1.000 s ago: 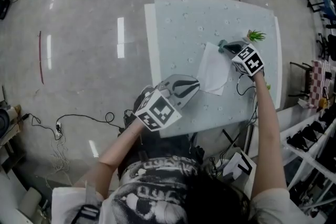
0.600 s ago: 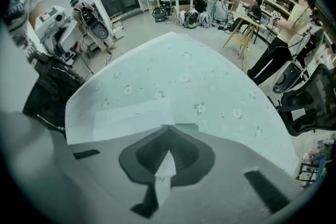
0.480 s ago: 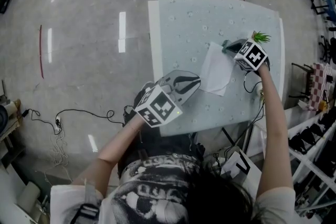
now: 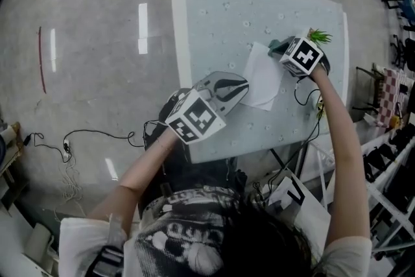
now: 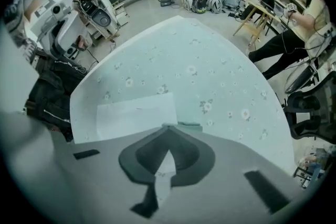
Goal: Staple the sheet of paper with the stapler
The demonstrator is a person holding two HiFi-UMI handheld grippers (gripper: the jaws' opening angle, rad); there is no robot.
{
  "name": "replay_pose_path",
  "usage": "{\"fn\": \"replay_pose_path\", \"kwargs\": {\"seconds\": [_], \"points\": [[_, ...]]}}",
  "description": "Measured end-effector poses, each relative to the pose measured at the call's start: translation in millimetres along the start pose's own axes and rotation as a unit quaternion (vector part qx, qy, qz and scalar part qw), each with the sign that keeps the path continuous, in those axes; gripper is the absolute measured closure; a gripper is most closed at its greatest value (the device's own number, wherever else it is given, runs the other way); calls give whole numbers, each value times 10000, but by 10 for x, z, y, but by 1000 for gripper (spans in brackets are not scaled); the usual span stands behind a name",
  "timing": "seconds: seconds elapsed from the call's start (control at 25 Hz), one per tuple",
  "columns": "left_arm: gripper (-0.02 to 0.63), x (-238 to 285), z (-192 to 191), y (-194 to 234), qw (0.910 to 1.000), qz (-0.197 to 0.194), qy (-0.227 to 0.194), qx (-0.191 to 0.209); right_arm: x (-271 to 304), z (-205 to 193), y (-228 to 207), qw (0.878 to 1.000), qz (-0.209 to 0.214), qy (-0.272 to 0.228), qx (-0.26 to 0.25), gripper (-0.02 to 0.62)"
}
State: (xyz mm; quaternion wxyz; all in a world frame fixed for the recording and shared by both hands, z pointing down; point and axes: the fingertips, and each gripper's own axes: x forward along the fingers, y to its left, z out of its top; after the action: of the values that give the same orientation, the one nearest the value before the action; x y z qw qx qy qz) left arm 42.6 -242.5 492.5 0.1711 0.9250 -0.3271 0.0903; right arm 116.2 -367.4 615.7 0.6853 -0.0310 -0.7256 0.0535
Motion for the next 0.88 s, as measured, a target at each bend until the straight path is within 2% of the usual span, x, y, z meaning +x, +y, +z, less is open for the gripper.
{"fn": "replay_pose_path", "kwargs": {"seconds": [0.28,0.44,0.56,0.88], "points": [[586,151,-25,35,9999,-86,11,-52,38,17,5,9999,23,134,31,589],[586,203,-24,-3,9998,-169,37,-22,77,-17,-25,9988,-241,388,-158,588],[586,170,-43,-25,9998,-164,74,-20,96,30,-23,9998,-115,135,-118,588],[586,-25,-4,-122,9992,-167,277,243,64,-9,-19,9981,-264,-419,361,588]]}}
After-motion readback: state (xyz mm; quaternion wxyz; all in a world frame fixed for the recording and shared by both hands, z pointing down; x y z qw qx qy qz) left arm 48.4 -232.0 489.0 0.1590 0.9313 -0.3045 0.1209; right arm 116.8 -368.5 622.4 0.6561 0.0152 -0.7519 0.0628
